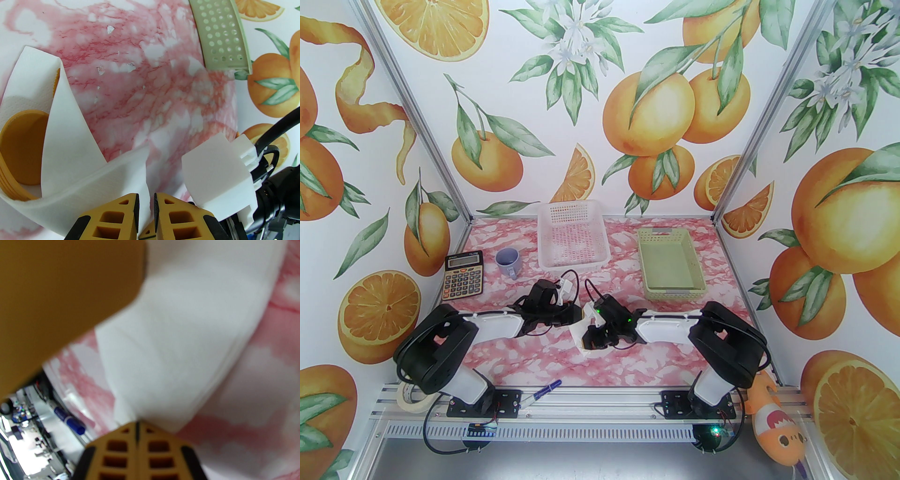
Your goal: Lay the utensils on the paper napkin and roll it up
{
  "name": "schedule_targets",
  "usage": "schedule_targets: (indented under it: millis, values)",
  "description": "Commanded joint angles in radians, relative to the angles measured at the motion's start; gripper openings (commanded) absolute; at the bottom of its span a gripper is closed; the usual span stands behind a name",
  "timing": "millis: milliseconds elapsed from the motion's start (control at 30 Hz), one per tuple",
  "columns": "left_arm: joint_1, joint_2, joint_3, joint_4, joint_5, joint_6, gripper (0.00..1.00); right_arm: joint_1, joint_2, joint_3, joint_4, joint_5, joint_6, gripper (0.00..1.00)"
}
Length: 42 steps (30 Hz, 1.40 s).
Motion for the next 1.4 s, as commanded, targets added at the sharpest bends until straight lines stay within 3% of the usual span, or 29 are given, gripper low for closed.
schedule_targets:
  millis: [0,500,900,1367]
  values:
    - [-0.008,0.052,0.032,0.064,-0.024,0.012,0.19,0.021,0.042,-0.044,-0.095,0.035,-0.049,0.05]
    - [-0.008,0.078,-0.021,0.072,-0.039,0.013,0.18,-0.028,-0.204,-0.095,0.018,-0.075,0.056,0.06]
    - [-0.008,0.076,-0.021,0.083,-0.038,0.011,0.18,0.012,-0.084,-0.098,0.168,-0.125,0.144,0.03]
    - [-0.008,0.075,-0.016,0.069,-0.041,0.019,0.18,0.026,-0.016,-0.137,0.071,-0.08,0.103,0.03]
